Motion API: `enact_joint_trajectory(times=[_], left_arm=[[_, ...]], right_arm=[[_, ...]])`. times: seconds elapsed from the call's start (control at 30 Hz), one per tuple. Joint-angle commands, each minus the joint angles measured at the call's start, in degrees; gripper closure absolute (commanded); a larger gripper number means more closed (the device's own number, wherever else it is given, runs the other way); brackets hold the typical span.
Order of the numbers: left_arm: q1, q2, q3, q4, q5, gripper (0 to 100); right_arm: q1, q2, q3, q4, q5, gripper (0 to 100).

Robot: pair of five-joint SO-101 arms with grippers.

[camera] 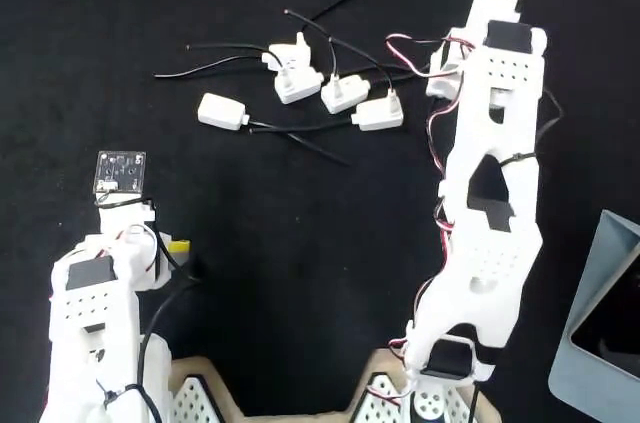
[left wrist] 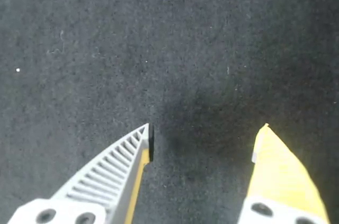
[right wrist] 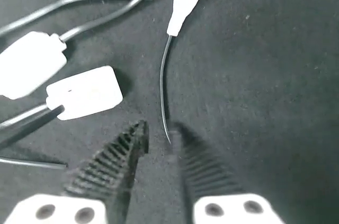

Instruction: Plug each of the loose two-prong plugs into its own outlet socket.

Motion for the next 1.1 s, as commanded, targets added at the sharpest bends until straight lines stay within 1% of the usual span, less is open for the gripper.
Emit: enact_joint_trajectory(times=[0.0,0.13,0.3,0.47,0.53,0.63,0.7,0.8,0.93,1.07], left_arm=[[-0.6,-1.1,-0.1,-0.8,0.4,69],[-0.6,-1.1,-0.1,-0.8,0.4,69],[-0.6,-1.1,-0.1,-0.7,0.4,69],[-0.6,-1.1,-0.1,-0.7,0.4,69],[-0.6,-1.1,-0.1,-0.7,0.4,69],[-0.6,-1.1,-0.1,-0.7,0.4,69],[-0.6,-1.1,-0.1,-0.7,0.4,69],[-0.6,-1.1,-0.1,-0.7,0.4,69],[-0.6,-1.1,-0.1,-0.7,0.4,69],[-0.6,-1.1,0.0,-0.7,0.4,69]], right_arm=[[-2.5,3.4,-0.5,-0.4,0.7,82.8],[-4.0,9.6,-4.1,-0.4,0.7,86.1],[-4.0,16.7,-9.9,0.5,0.7,86.4],[-3.5,22.4,-15.3,5.1,0.7,86.5],[-3.3,23.7,-17.8,6.9,0.8,89.7],[-3.3,24.7,-21.8,9.7,1.8,99.1],[-3.3,24.9,-24.0,12.7,4.0,97.9],[-3.2,24.8,-28.6,16.4,4.7,98.7],[-1.2,24.7,-33.8,16.6,4.7,98.7],[0.5,22.1,-34.2,16.7,4.7,98.7]])
